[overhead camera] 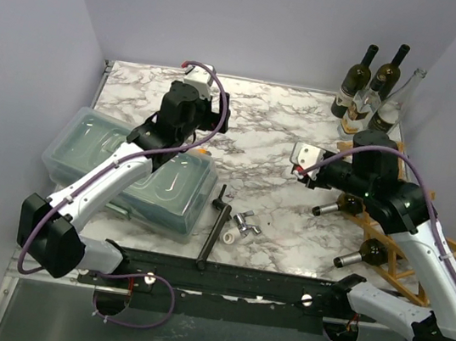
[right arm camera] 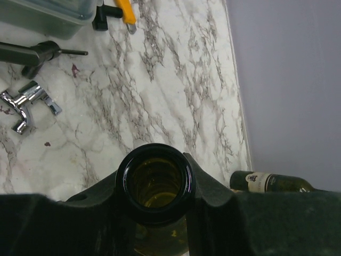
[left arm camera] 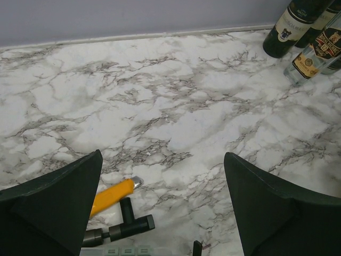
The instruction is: Put the wine bottle on the wine rack
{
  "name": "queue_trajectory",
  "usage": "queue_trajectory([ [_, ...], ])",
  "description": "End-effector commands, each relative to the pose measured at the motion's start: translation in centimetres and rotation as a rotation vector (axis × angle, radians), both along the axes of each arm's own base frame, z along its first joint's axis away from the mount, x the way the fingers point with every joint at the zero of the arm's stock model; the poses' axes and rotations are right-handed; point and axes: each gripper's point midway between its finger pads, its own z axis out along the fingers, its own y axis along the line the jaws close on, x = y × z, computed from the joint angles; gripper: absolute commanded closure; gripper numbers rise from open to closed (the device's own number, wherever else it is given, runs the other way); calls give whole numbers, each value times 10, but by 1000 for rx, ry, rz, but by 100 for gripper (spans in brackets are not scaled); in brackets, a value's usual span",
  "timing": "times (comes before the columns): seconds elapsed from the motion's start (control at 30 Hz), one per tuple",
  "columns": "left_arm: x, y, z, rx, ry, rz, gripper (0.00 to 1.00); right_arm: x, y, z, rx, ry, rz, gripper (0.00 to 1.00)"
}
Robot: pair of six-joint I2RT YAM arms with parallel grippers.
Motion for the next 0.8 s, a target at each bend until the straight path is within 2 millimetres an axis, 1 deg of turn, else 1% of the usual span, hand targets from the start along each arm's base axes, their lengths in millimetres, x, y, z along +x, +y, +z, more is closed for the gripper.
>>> queue_trajectory([
  [0.0,6,0,3,-10,7,12,3,8,-18,27,-64,-178,-68,99],
  [0.23,9,-6,-8,-10,40,-5,3,16,-16,1,-191,-186,-90,100],
  [0.37,11,-7,-12,-6,51,-5,3,21,-18,-10,-286,-194,-125,99],
  [0.5,12,-5,-11,-7,50,-1,3,24,-19,-20,-365,-188,-148,99],
  [0.77,11,-4,-8,-24,51,-5,3,26,-23,-51,-475,-154,-146,100],
])
